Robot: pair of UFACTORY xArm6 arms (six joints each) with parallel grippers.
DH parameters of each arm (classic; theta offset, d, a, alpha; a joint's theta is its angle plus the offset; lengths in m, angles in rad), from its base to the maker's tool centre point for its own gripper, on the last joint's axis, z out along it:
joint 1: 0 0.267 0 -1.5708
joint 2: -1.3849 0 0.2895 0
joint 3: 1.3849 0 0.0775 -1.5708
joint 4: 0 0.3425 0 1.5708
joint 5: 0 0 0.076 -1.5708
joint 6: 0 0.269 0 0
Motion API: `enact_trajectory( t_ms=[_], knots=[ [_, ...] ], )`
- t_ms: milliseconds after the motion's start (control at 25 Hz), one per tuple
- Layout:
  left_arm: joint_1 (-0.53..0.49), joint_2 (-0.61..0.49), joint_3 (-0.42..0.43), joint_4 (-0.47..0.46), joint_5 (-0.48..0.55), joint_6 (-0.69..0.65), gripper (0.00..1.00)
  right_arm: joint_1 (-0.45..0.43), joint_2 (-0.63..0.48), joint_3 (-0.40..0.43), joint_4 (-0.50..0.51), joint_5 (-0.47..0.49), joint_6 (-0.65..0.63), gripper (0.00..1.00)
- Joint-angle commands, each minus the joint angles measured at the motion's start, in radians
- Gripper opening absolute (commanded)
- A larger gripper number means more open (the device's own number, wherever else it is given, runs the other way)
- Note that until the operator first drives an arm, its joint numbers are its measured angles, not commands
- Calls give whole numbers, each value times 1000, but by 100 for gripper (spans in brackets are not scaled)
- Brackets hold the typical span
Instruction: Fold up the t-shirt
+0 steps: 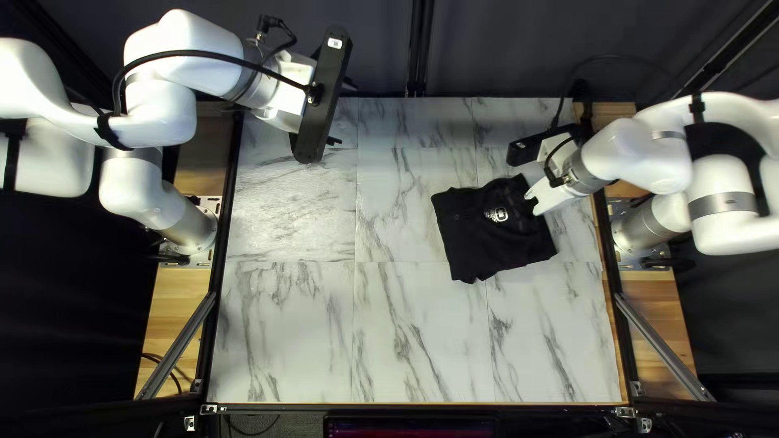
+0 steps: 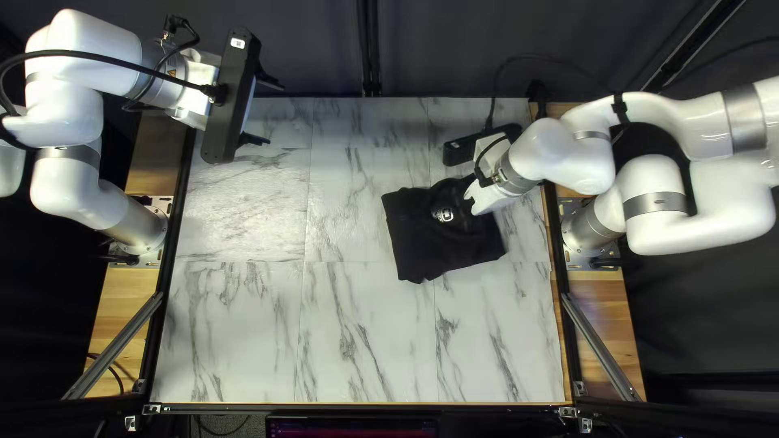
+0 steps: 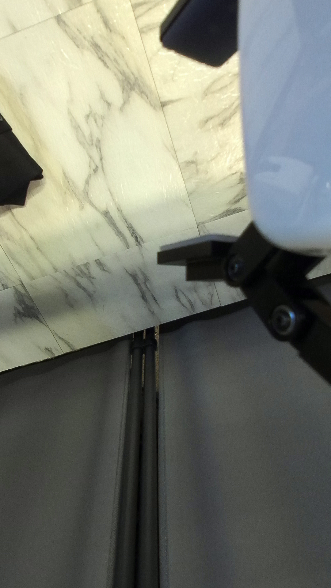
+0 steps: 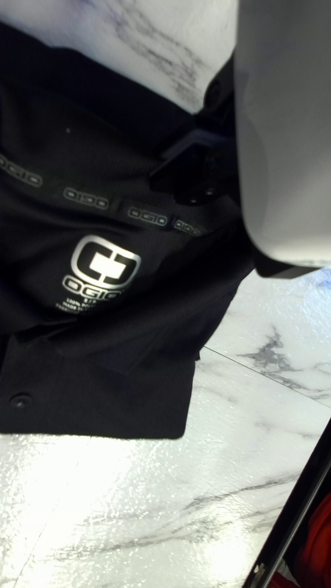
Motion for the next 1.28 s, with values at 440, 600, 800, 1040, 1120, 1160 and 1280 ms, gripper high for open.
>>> enact_trajectory(
  t_ms=[440,600,800,1040,1120,1160,1280],
  knots=[
    [0,0,0,0,0,0,100,-313,44,158,66,-48,-427,62],
    [0,0,0,0,0,0,100,-329,58,145,53,-39,-441,100],
    [0,0,0,0,0,0,100,-319,-48,130,11,53,-416,100],
    [0,0,0,0,0,0,100,-236,-209,84,-7,170,-410,100],
    [0,0,0,0,0,0,100,-200,-242,54,-19,210,-405,100],
    [0,0,0,0,0,0,100,-167,-260,32,-35,237,-393,100],
    [0,0,0,0,0,0,100,-117,-329,29,-75,277,-414,100]
  ],
)
